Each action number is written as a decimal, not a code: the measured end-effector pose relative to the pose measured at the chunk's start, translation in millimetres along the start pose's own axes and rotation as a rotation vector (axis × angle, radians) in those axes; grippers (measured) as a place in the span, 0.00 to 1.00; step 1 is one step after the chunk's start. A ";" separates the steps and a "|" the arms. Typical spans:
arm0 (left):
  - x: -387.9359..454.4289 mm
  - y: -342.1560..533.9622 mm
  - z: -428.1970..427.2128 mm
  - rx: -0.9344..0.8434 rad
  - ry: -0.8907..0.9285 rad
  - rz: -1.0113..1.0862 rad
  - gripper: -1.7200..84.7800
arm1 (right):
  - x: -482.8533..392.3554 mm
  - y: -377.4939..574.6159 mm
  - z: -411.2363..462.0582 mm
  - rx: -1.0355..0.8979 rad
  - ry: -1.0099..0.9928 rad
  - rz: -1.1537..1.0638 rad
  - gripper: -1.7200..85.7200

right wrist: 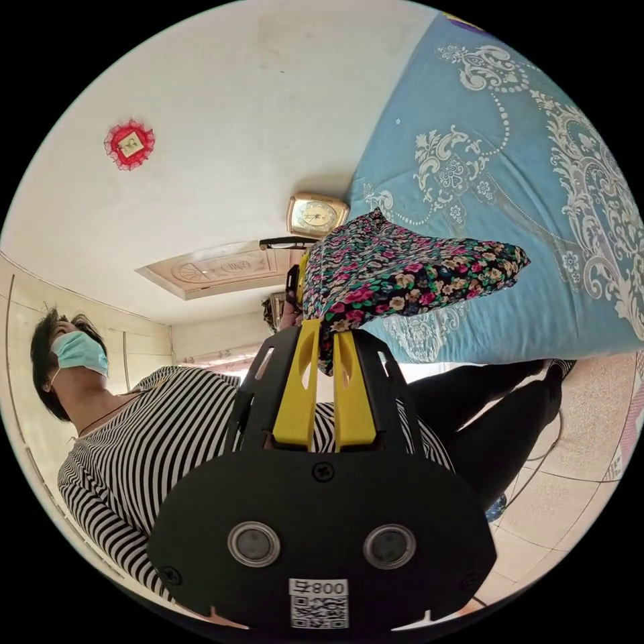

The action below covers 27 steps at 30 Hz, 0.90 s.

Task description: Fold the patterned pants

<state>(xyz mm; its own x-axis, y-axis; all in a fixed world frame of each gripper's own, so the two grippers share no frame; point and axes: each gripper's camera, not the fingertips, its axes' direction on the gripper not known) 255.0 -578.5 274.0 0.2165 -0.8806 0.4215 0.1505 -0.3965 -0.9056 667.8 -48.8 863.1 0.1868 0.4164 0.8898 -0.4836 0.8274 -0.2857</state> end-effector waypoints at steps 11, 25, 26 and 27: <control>100.5 -11.0 205.1 -0.327 -0.040 0.072 0.06 | 105.8 109.5 -67.9 0.218 -0.015 0.067 0.03; 261.5 -9.1 581.7 -0.565 -0.041 0.323 0.06 | 218.5 161.5 -280.5 0.557 -0.016 -0.103 0.03; 280.1 -7.9 621.6 -0.566 -0.033 0.358 0.06 | 223.0 159.4 -309.1 0.577 0.000 -0.137 0.03; 289.8 -7.2 642.6 -0.567 -0.028 0.375 0.06 | 227.4 156.9 -338.1 0.594 0.016 -0.169 0.03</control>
<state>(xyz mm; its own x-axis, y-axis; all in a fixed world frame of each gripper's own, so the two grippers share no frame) 936.5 -664.0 432.6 0.1813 -0.9811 0.0679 -0.4669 -0.1467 -0.8721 923.5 303.1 900.2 0.3129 0.3073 0.8987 -0.8388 0.5333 0.1097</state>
